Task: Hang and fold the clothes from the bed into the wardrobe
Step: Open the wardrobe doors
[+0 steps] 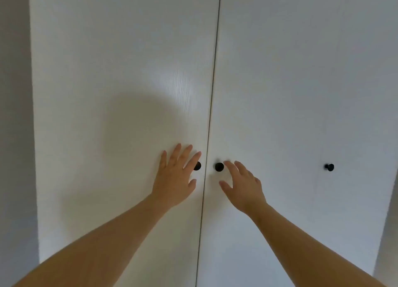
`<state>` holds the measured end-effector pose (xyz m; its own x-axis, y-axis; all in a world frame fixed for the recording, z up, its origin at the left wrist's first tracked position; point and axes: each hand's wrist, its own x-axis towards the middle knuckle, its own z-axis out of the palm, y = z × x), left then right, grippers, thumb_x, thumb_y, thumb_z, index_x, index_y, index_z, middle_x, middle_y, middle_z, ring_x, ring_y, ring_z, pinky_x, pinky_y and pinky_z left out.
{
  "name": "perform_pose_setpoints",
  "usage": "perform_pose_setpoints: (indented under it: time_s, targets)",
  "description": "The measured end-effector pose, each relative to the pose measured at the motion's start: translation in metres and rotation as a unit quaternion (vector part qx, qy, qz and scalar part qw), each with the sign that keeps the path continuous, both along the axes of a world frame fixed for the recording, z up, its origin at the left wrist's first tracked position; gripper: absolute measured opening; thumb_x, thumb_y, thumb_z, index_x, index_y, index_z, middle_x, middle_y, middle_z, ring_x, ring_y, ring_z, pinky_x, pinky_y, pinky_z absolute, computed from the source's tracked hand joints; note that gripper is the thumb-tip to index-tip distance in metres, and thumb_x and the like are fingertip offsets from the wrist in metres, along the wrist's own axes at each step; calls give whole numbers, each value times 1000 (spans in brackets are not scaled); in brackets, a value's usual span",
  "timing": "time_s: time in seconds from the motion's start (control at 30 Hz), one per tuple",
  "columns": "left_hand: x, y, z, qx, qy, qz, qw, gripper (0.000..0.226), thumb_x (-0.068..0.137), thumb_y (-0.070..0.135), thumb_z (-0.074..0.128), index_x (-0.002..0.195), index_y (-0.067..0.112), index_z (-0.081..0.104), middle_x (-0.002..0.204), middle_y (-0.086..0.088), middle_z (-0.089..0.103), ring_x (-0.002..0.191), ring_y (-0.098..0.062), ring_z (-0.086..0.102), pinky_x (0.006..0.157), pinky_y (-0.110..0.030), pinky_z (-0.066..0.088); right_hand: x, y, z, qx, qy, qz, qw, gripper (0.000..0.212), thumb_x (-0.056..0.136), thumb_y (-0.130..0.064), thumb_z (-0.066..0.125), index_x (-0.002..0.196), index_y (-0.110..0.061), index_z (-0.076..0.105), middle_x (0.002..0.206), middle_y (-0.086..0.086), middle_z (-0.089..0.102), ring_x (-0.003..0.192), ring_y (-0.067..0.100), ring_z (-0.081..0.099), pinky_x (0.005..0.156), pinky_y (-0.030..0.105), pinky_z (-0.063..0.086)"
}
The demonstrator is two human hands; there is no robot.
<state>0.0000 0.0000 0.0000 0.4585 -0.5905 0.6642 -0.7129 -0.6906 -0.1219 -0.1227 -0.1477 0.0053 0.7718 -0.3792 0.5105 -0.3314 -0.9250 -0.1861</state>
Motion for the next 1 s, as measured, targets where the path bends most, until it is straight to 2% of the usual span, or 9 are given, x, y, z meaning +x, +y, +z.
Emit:
perform_pose_setpoints:
  time_s: [0.07,0.13,0.2,0.33,0.5,0.63,0.8,0.87,1.0]
  targets:
    - [12,-3,4,4,-33,-19,999,72,89,42,48,149,27,10,157,-1,5,145,-27,-3,114,-48,-3,17,-1,4,23,-49,-5,999,54,95,-40,42,144,-25,25,151,0,28,135,20,32,106,35,28]
    - [21,-7,4,-8,-110,-37,993,74,76,42,68,141,20,40,149,-8,34,139,-33,25,110,-54,18,33,-2,7,46,-80,-20,996,48,94,-39,44,139,-24,33,142,0,39,127,20,41,102,34,32]
    - [31,-12,-3,-27,-161,-37,986,72,66,42,75,130,17,55,140,-9,47,132,-35,39,103,-59,29,48,-4,7,55,-80,-33,995,38,94,-39,45,129,-25,42,125,1,49,113,22,48,94,34,37]
    - [43,-17,-10,-50,-188,-45,980,70,66,38,73,130,18,54,142,-9,45,133,-34,37,106,-60,24,67,-5,0,105,-113,27,988,7,95,-22,41,95,-18,46,88,1,54,79,19,52,67,30,44]
    - [49,-19,-14,-58,-197,-43,978,69,65,34,71,130,19,54,142,-7,45,134,-32,37,107,-59,25,77,-3,-10,101,-160,32,981,14,94,-15,39,82,-20,45,80,-5,48,66,7,43,55,21,34]
    - [50,-19,-14,-72,-171,-46,982,69,65,34,71,131,20,54,143,-6,44,134,-31,36,109,-56,24,74,4,-9,143,-187,31,972,23,88,-16,43,70,-29,37,71,-8,43,62,6,41,53,19,28]
    - [38,-18,-8,-105,-102,-92,985,63,65,17,73,126,16,57,139,-11,48,133,-37,36,108,-57,18,46,13,-12,100,-192,7,976,27,83,-17,46,66,-32,31,73,-11,42,68,1,44,52,18,30]
    - [23,-19,-9,-123,-29,-121,985,60,74,13,68,131,18,52,142,-12,43,138,-36,27,111,-49,13,28,13,-16,79,-202,9,976,28,85,-16,49,68,-32,33,73,-12,42,65,7,45,54,15,34]
    - [-12,-31,-17,-146,75,-169,972,51,91,20,52,140,25,39,153,-1,24,145,-22,4,115,-33,5,-15,11,-23,73,-233,27,969,14,86,-17,53,75,-20,44,72,-11,46,75,9,48,59,9,37]
